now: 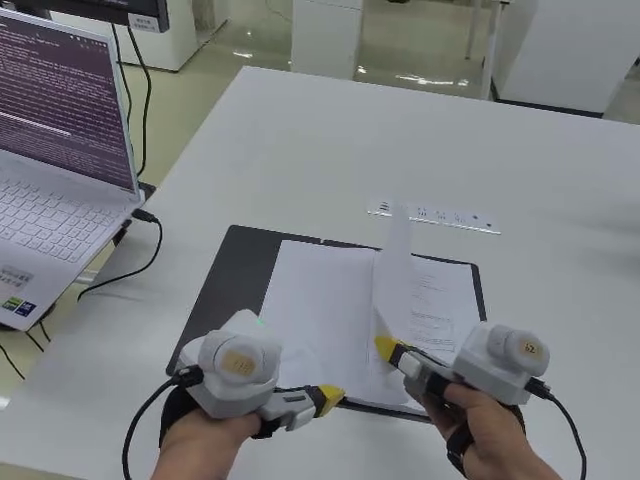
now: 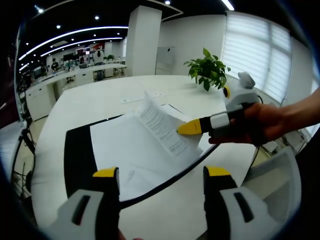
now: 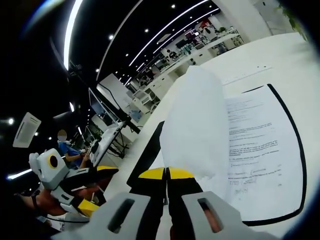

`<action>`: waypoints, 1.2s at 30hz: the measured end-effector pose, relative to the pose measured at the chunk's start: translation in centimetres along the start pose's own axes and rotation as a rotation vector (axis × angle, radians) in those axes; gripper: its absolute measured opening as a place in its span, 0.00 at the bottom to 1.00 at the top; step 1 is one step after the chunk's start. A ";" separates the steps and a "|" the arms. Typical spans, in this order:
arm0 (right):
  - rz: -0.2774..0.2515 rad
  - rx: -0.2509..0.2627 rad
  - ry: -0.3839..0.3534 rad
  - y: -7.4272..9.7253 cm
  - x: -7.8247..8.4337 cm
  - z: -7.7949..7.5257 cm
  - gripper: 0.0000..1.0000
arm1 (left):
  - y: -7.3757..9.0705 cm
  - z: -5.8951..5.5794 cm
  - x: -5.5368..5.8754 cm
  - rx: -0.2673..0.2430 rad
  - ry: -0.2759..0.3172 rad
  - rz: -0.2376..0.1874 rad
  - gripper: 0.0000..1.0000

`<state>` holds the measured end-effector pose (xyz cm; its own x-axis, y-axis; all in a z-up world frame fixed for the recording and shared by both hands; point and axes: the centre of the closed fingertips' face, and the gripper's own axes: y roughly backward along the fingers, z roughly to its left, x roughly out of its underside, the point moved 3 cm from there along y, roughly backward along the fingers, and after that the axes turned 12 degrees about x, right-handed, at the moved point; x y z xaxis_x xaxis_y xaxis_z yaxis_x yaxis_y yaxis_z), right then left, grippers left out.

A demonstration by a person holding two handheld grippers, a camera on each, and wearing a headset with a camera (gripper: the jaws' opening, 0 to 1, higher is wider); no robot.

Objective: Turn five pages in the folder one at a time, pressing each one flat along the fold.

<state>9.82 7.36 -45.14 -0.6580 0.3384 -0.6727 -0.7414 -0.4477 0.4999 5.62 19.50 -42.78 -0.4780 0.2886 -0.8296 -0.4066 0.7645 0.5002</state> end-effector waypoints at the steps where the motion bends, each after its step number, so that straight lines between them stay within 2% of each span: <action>1: 0.002 -0.002 0.000 -0.2 0.0 0.2 0.00 | 0.1 0.1 0.0 -0.002 -0.002 -0.002 0.68; 11: 0.019 -0.034 -0.005 -2.2 0.3 2.7 0.00 | 1.5 1.1 0.2 -0.017 0.014 -0.006 0.69; 18: 0.042 -0.059 -0.016 -3.7 1.1 4.2 0.00 | 2.5 1.9 0.4 -0.034 0.025 -0.012 0.70; 30: 0.079 -0.068 -0.047 -5.8 2.4 5.1 0.00 | 3.5 2.9 0.9 -0.056 0.056 -0.023 0.70; 36: 0.100 -0.080 -0.068 -7.1 3.3 6.3 0.00 | 4.1 3.7 1.1 -0.070 0.070 -0.027 0.70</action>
<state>12.06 16.87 -47.41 -0.7376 0.3431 -0.5816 -0.6605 -0.5456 0.5158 6.31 25.10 -42.56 -0.5180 0.2255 -0.8251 -0.4721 0.7290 0.4956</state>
